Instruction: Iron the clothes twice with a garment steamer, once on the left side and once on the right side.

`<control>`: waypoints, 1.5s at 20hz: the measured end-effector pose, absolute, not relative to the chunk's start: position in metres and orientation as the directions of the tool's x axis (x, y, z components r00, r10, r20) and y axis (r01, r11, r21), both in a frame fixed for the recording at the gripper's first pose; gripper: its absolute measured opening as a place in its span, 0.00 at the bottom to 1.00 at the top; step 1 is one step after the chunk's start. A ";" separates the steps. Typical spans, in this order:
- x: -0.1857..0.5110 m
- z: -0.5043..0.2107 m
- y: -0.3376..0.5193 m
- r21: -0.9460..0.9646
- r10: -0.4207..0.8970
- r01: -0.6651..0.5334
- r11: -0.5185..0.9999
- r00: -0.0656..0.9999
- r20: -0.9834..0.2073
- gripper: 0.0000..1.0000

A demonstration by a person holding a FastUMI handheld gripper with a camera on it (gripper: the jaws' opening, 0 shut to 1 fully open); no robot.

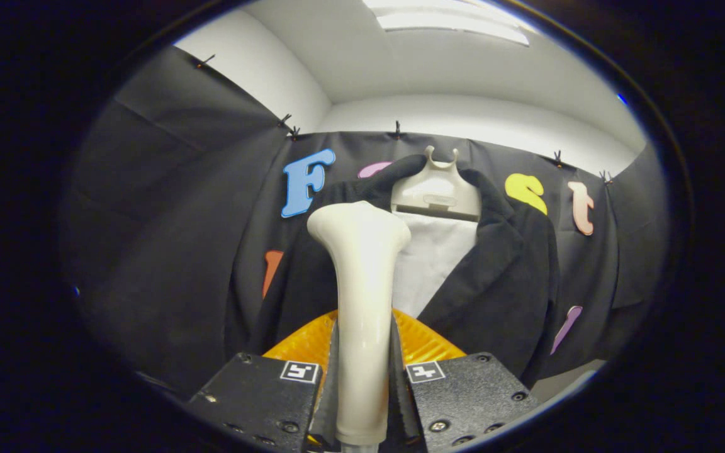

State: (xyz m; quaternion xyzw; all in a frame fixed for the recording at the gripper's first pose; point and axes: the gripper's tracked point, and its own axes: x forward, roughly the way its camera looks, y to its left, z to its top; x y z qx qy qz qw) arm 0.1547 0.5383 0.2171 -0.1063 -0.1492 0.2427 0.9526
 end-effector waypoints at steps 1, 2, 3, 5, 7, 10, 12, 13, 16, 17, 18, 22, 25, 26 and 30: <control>0.155 0.213 0.536 -0.277 0.490 -0.427 0.861 0.842 0.226 0.37; 0.155 0.208 0.534 -0.279 0.485 -0.423 0.862 0.847 0.218 0.37; 0.155 0.203 0.532 -0.283 0.484 -0.422 0.862 0.849 0.210 0.37; 0.152 0.192 0.530 -0.292 0.485 -0.422 0.858 0.853 0.192 0.37; 0.149 0.182 0.529 -0.301 0.488 -0.425 0.854 0.855 0.177 0.37; 0.147 0.166 0.525 -0.313 0.484 -0.422 0.851 0.862 0.151 0.37; 0.146 0.154 0.522 -0.312 0.480 -0.425 0.850 0.868 0.127 0.37; 0.145 0.148 0.521 -0.315 0.478 -0.424 0.849 0.871 0.117 0.37; 0.141 0.133 0.517 -0.323 0.475 -0.426 0.845 0.875 0.090 0.37; 0.141 0.128 0.516 -0.327 0.476 -0.428 0.843 0.876 0.080 0.37; 0.140 0.121 0.514 -0.333 0.475 -0.428 0.840 0.877 0.071 0.37; 0.136 0.095 0.506 -0.346 0.466 -0.430 0.834 0.884 0.025 0.37; 0.136 0.075 0.503 -0.354 0.455 -0.430 0.830 0.890 -0.016 0.37; 0.135 0.068 0.501 -0.357 0.451 -0.431 0.829 0.892 -0.028 0.37; 0.134 0.038 0.496 -0.348 0.438 -0.444 0.826 0.893 -0.099 0.37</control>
